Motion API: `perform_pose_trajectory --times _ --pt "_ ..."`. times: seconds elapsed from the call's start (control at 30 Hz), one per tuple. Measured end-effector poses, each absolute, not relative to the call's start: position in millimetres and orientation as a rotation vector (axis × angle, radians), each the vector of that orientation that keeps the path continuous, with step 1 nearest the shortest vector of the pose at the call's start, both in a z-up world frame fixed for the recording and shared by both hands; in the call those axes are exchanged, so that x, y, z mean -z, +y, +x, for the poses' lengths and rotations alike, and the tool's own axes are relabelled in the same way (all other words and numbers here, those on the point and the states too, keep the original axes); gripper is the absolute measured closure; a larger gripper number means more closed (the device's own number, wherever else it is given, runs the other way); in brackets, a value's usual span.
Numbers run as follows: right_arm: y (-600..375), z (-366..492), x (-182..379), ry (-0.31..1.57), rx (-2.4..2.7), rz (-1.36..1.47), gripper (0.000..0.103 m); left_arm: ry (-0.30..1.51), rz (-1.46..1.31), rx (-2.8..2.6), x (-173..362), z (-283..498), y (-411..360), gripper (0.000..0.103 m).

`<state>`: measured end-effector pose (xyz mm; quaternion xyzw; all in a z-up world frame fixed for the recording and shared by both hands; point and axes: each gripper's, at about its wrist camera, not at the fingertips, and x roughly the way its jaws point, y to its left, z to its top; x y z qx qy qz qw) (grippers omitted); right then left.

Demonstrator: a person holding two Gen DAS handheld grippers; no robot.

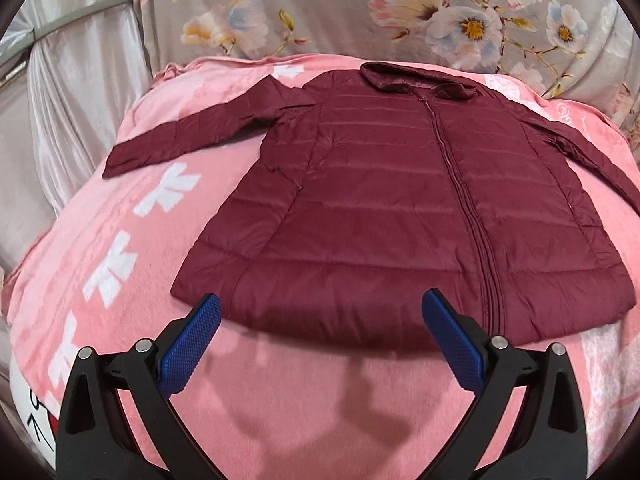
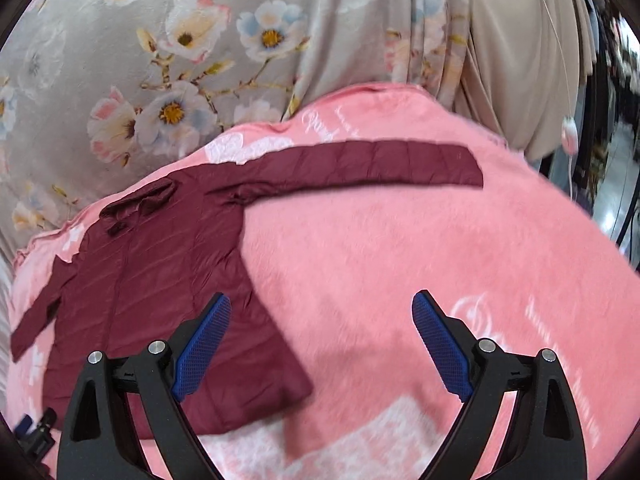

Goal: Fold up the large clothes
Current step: 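Move the right tool to the sleeve nearest it and lower onto the cuff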

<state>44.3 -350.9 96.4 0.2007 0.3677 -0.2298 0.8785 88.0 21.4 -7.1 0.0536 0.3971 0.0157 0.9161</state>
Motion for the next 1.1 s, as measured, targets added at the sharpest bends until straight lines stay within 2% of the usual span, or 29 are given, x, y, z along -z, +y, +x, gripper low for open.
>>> perform_pose_trajectory --times 0.1,0.43,0.8,0.87,0.93,1.0,1.07,1.1 --pt "-379 55 -89 0.755 0.475 0.477 0.012 0.812 0.110 -0.021 9 96 16 0.005" --pt "-555 91 -18 0.719 0.725 0.779 0.013 0.845 0.092 -0.007 12 130 6 0.005" --pt "-640 107 22 0.649 0.869 0.967 0.014 0.874 0.125 -0.056 23 166 -8 0.005" --pt "-650 106 32 0.640 0.874 1.035 0.023 0.876 0.126 -0.055 23 170 -9 0.005" --pt "-658 105 39 0.609 0.898 1.088 0.026 0.875 0.134 -0.055 24 173 -11 0.005" --pt "-661 108 38 0.600 0.923 1.076 0.035 0.875 0.137 -0.054 25 175 -12 0.005" --pt "-664 113 38 0.603 0.917 1.079 0.057 0.875 0.140 -0.053 25 177 -11 0.005" --pt "-667 117 38 0.596 0.905 1.095 0.065 0.874 0.140 -0.054 25 179 -11 0.005"
